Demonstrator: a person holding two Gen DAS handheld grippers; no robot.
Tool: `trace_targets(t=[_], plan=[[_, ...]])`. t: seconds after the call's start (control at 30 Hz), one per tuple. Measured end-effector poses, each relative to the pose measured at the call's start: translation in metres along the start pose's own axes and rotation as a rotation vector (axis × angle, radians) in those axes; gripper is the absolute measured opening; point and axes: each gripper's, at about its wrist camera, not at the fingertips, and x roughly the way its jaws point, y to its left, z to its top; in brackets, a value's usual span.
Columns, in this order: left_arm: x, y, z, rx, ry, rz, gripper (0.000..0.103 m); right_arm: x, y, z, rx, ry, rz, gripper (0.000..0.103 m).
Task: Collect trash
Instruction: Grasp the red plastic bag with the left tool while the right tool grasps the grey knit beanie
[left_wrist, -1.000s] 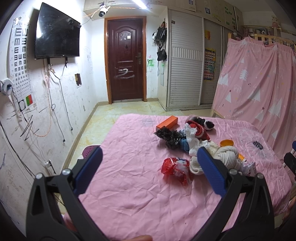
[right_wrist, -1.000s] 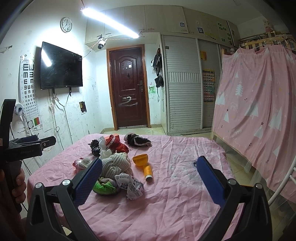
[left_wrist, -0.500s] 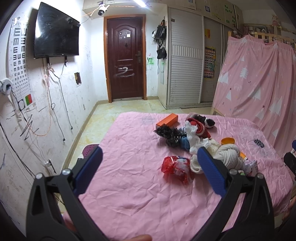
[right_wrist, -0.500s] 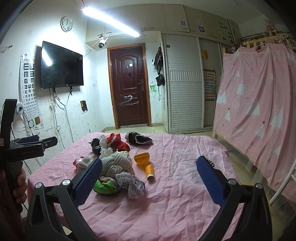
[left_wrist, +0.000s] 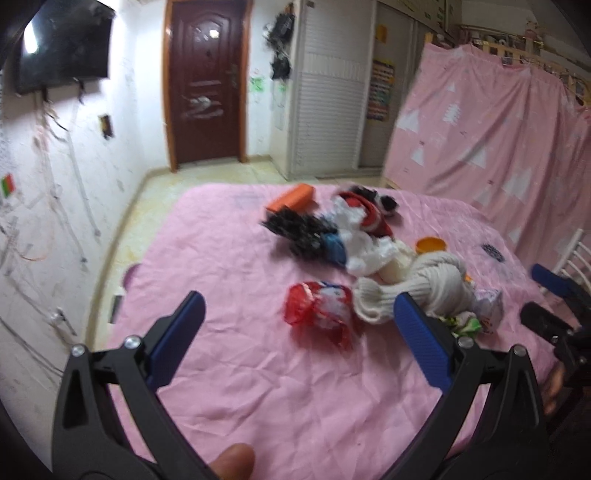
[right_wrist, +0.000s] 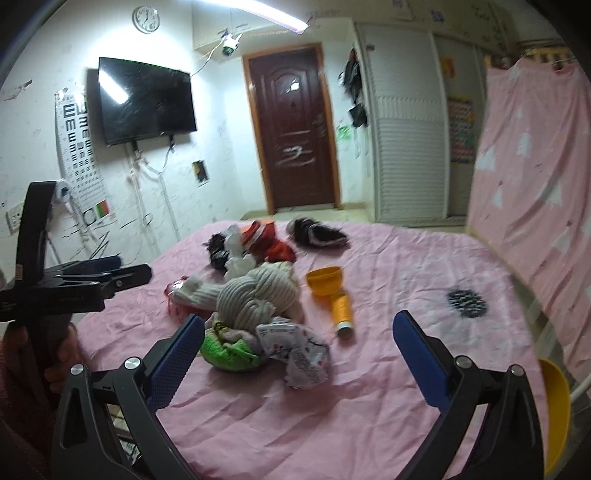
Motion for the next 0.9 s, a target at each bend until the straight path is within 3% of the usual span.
trace_targets(t=[0.13,0.27,0.47,0.5,0.57,0.6,0.73,0.9], plan=[[0.012,-0.002,0.001,-0.013,0.045,-0.083,0.098,0.012,0.002,0.002,0.003,0.045,0.071,0.095],[0.016,-0.005,0.003,0.051,0.034,-0.027,0.098,0.029,0.016,0.016,-0.078,0.088,0.102,0.095],[0.018,-0.001,0.003,0.137,0.067,-0.018,0.098,0.07,0.03,0.037,-0.17,0.193,0.115,0.093],[0.02,-0.003,0.003,0.156,0.073,-0.009,0.098,0.078,0.029,0.038,-0.17,0.215,0.122,0.092],[0.023,-0.004,0.004,0.176,0.078,0.005,0.098,0.088,0.028,0.038,-0.163,0.245,0.13,0.071],[0.024,-0.006,0.005,0.187,0.081,0.004,0.098,0.095,0.027,0.037,-0.156,0.267,0.133,0.068],[0.035,-0.008,0.008,0.209,0.105,-0.007,0.098,0.105,0.022,0.033,-0.119,0.293,0.177,0.06],[0.044,-0.008,0.009,0.204,0.136,-0.031,0.098,0.096,0.0,0.037,-0.001,0.249,0.25,0.055]])
